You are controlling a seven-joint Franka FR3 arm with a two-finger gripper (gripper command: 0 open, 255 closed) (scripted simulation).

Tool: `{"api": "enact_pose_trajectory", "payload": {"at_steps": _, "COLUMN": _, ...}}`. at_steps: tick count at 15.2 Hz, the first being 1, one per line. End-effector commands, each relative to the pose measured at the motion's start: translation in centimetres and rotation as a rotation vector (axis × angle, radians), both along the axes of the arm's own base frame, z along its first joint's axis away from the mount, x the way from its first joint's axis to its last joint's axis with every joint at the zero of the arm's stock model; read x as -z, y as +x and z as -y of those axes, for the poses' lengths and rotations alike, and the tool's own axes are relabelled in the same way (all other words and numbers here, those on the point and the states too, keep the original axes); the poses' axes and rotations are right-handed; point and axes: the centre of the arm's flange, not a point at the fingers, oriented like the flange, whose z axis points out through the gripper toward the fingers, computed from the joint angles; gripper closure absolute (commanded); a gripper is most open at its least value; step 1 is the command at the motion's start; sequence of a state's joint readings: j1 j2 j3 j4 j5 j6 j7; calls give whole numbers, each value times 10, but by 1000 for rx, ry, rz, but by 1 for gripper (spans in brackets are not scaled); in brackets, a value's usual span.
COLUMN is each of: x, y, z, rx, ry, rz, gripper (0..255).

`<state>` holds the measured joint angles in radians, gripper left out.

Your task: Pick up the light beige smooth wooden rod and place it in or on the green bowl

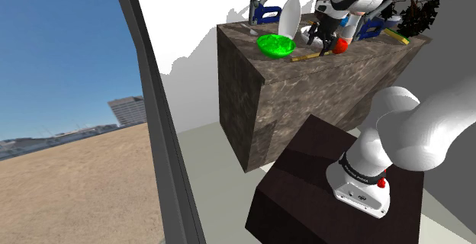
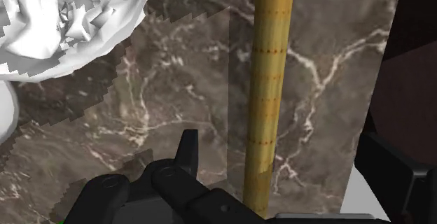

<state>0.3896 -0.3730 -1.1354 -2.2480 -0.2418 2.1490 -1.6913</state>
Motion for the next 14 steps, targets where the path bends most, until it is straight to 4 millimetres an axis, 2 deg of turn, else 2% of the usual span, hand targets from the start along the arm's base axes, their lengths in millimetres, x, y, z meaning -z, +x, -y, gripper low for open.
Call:
{"api": "enact_pose_trajectory", "payload": {"at_steps": 1, "x": 9, "y": 2, "z": 2, "rx": -10, "ry": -3, "rz": 2, "gripper": 0}}
{"api": "enact_pose_trajectory", "payload": {"at_steps": 6, "x": 33, "y": 6, "z": 1, "rx": -10, "ry": -3, "rz": 2, "gripper": 0}}
{"api": "enact_pose_trajectory", "payload": {"at_steps": 13, "x": 33, "y": 6, "z": 1, "rx": -10, "ry": -3, "rz": 2, "gripper": 0}}
{"api": "enact_pose_trajectory", "payload": {"at_steps": 14, "x": 33, "y": 6, "z": 1, "rx": -10, "ry": -3, "rz": 2, "gripper": 255}}
